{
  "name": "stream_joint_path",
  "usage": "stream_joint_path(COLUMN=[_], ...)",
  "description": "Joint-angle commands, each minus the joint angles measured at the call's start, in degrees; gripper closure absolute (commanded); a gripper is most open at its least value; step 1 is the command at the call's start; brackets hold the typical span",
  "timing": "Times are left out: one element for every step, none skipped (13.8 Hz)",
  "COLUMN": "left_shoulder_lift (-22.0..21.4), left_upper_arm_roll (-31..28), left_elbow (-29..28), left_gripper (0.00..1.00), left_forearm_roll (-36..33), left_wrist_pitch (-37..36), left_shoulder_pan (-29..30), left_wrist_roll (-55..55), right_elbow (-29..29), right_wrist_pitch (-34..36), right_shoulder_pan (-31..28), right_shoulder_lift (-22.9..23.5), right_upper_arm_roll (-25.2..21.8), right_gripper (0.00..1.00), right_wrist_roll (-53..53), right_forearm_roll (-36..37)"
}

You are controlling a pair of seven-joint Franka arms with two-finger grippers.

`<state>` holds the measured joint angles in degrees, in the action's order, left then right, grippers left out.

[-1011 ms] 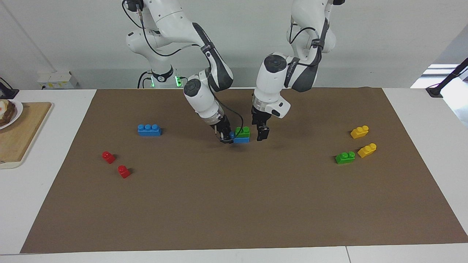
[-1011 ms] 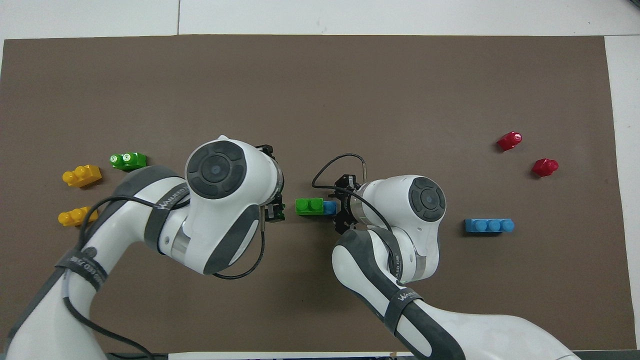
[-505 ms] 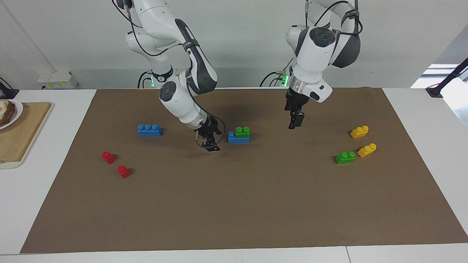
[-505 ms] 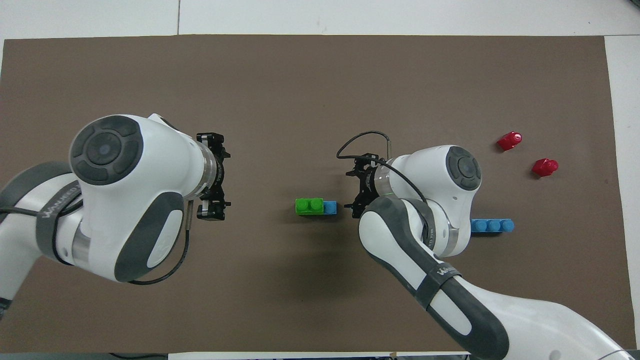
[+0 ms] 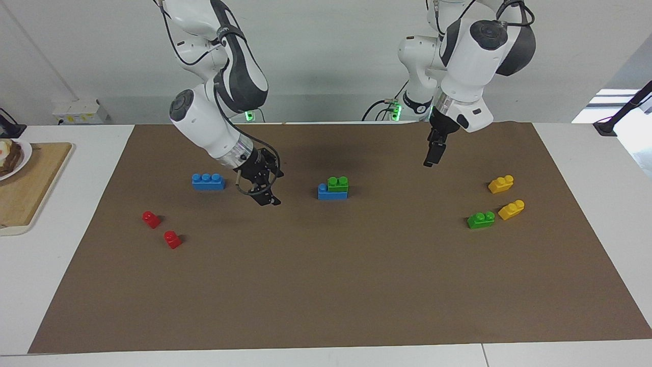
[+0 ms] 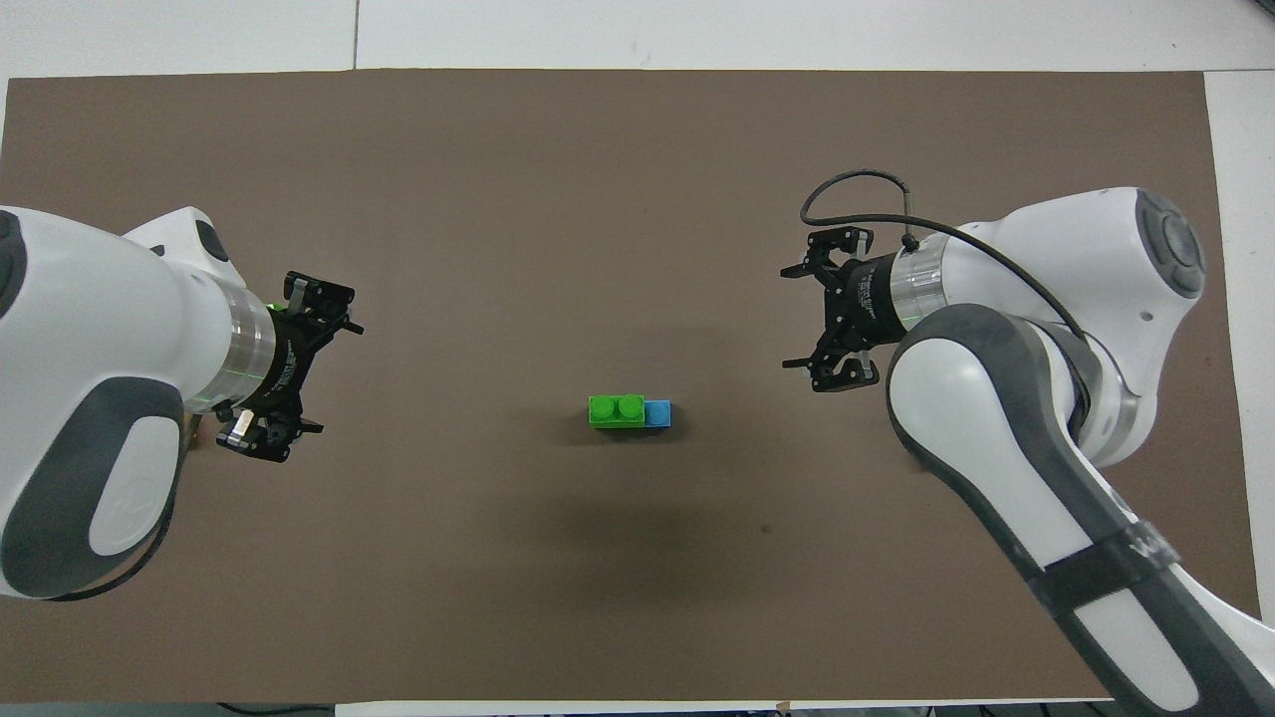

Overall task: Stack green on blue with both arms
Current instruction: 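Open both grippers and withdraw them from the stacked bricks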

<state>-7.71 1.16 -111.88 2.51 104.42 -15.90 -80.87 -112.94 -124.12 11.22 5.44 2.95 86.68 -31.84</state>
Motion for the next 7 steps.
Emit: stream_joint_path(left_shoulder_lift=[-2.48, -3.01, -3.45, -3.54, -3.72, -3.63, -3.63], left_upper_arm_roll=[0.25, 0.25, 0.25, 0.25, 0.25, 0.25, 0.25], left_elbow=[-0.53, -0.53, -0.35, -0.26, 0.00, 0.17, 0.26], left_gripper=[0.00, 0.00, 0.00, 0.00, 0.00, 0.00, 0.00], left_forearm_roll=[-0.40, -0.40, -0.40, -0.40, -0.40, -0.40, -0.49], left_wrist_pitch=[-3.60, -4.56, -5.44, -6.24, -6.77, -6.86, -6.77], left_shoulder_pan=[3.93, 5.51, 7.62, 9.21, 10.61, 11.93, 12.56], left_wrist_roll=[9.99, 14.90, 20.35, 25.71, 30.72, 35.30, 39.43], right_elbow=[2.28, 3.25, 4.47, 5.36, 6.32, 7.72, 9.91], right_wrist_pitch=[5.62, 7.56, 9.84, 12.56, 15.11, 17.92, 21.34], right_shoulder_pan=[-3.83, -4.62, -5.15, -5.59, -6.56, -7.61, -8.58], right_shoulder_lift=[-2.62, -3.59, -4.55, -5.52, -6.23, -6.58, -6.58], right_upper_arm_roll=[0.48, 0.47, 0.47, 0.39, 0.39, 0.39, 0.39], right_gripper=[0.02, 0.01, 0.00, 0.00, 0.00, 0.00, 0.00], right_wrist_roll=[-9.48, -14.13, -19.57, -25.54, -31.69, -37.58, -43.04], right_forearm_roll=[3.35, 5.89, 9.48, 13.00, 15.73, 17.76, 19.52])
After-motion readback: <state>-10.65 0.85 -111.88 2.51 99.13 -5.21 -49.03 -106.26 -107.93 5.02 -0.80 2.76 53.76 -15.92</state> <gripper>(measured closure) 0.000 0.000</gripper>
